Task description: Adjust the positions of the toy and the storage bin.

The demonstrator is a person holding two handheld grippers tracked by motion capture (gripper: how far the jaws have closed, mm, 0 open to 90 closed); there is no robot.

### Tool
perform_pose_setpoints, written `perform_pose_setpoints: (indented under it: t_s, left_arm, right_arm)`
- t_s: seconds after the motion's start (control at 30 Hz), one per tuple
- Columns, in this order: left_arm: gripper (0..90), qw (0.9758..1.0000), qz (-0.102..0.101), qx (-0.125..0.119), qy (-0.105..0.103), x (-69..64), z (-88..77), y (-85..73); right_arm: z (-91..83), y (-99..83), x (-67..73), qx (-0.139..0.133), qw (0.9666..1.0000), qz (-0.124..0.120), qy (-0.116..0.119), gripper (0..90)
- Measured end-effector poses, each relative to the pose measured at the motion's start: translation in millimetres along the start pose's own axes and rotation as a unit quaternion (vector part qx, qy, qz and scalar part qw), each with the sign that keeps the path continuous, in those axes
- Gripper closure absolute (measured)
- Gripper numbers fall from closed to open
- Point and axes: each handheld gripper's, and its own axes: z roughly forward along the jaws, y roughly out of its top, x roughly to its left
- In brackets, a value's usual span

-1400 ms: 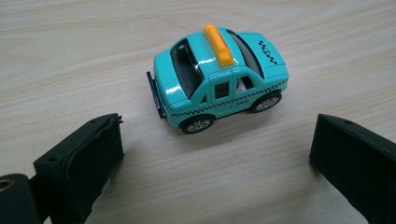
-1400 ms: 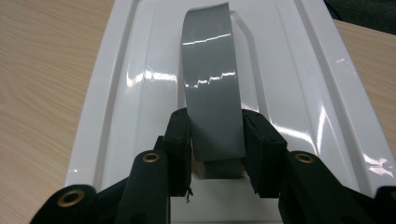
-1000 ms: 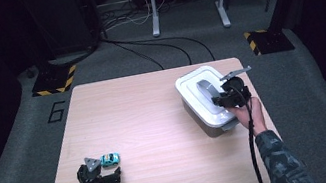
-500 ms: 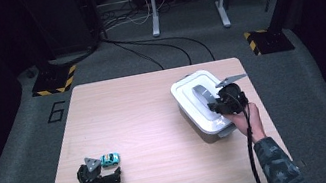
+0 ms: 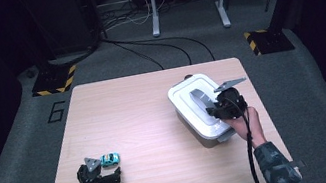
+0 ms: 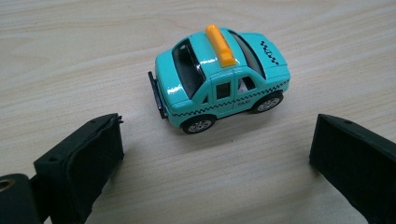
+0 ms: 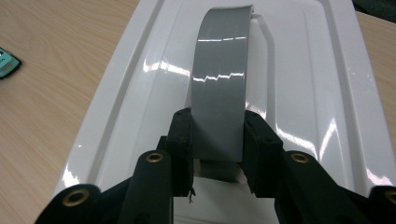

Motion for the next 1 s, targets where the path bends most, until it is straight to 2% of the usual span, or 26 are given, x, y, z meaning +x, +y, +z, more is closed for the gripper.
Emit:
perform_pose_setpoints:
  t_s: [0.07,0.13,0.2,0.23,0.3,0.33,0.4,0.5,0.57,0.67,0.77,0.87,1.0]
  left_arm:
    - [2.4,1.0000,0.000,0.000,0.000,0.0,0.0,0.0]
    - [2.4,1.0000,-0.001,0.000,0.000,0.0,0.0,0.0]
    - [2.4,1.0000,-0.001,0.000,0.000,-0.1,0.1,0.0]
    - [2.4,1.0000,-0.001,0.000,0.000,0.0,0.1,0.0]
    - [2.4,1.0000,-0.001,0.000,0.000,0.0,0.1,0.0]
    - [2.4,1.0000,-0.005,-0.001,0.000,-0.6,0.2,-0.2]
    - [2.4,1.0000,-0.004,-0.001,0.000,-0.5,0.2,-0.1]
    - [2.4,1.0000,0.000,0.002,-0.001,0.0,-0.3,-0.1]
    - [2.4,1.0000,0.000,0.002,-0.001,0.0,-0.2,-0.1]
    - [2.5,1.0000,0.001,0.000,-0.001,0.1,-0.1,0.1]
    - [2.5,1.0000,0.001,0.000,-0.001,0.2,0.0,0.1]
    - [2.7,1.0000,0.000,0.000,0.000,-0.2,-0.2,0.0]
    - [2.9,1.0000,0.001,0.001,-0.001,-0.1,-0.3,-0.1]
  right_arm:
    - [0.7,1.6,0.6,0.003,1.0000,0.003,-0.004,62.8]
    - [1.9,4.8,1.8,0.006,0.9998,0.001,-0.016,47.4]
    - [3.6,9.0,3.1,0.005,0.9998,0.006,-0.019,37.7]
    - [5.4,11.9,4.5,0.003,0.9997,0.000,-0.026,31.6]
    - [7.8,15.9,6.8,0.004,0.9996,-0.002,-0.028,25.9]
    - [10.4,19.4,8.6,0.008,0.9994,-0.008,-0.032,18.8]
    - [15.9,25.7,12.0,0.016,0.9990,-0.015,-0.040,14.2]
    - [21.6,31.6,14.2,0.019,0.9982,-0.024,-0.051,11.9]
    - [25.2,35.1,14.3,0.015,0.9978,-0.028,-0.058,19.4]
    - [28.1,39.1,12.8,0.016,0.9965,-0.031,-0.076,37.7]
    - [27.7,41.6,11.2,0.013,0.9958,-0.026,-0.087,49.3]
    - [27.4,42.9,9.6,0.009,0.9966,-0.030,-0.076,62.8]
    - [27.4,42.8,11.8,0.013,0.9969,-0.033,-0.070,65.6]
